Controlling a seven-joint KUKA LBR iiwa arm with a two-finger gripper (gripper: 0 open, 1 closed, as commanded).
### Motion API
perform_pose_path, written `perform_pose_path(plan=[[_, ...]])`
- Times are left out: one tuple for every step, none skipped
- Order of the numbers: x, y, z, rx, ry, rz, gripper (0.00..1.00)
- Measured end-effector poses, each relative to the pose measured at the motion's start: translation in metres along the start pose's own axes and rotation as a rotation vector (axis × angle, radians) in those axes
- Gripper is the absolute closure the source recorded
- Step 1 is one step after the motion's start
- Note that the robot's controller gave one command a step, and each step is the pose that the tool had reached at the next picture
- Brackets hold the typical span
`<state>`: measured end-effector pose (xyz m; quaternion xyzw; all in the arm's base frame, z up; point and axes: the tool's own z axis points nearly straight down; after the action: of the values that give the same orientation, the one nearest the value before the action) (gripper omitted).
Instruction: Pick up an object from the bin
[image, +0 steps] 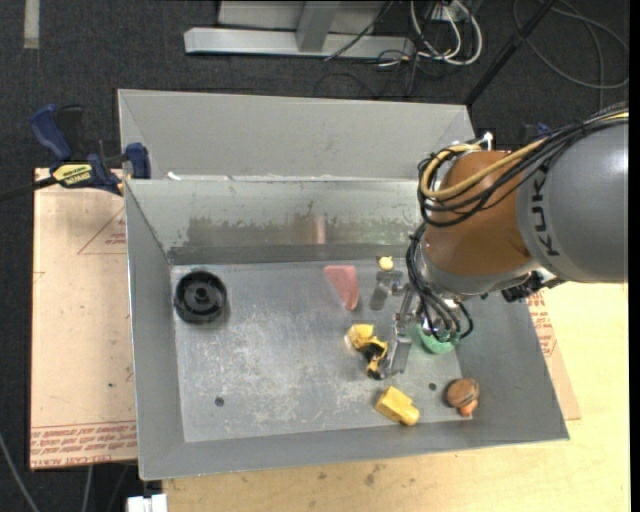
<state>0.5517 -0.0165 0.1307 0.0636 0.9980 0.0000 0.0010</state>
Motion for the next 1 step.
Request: perform_pose_path(plan=[[-0.0085, -0.0057, 0.0388, -0.001, -0.001, -0.292, 0.00]])
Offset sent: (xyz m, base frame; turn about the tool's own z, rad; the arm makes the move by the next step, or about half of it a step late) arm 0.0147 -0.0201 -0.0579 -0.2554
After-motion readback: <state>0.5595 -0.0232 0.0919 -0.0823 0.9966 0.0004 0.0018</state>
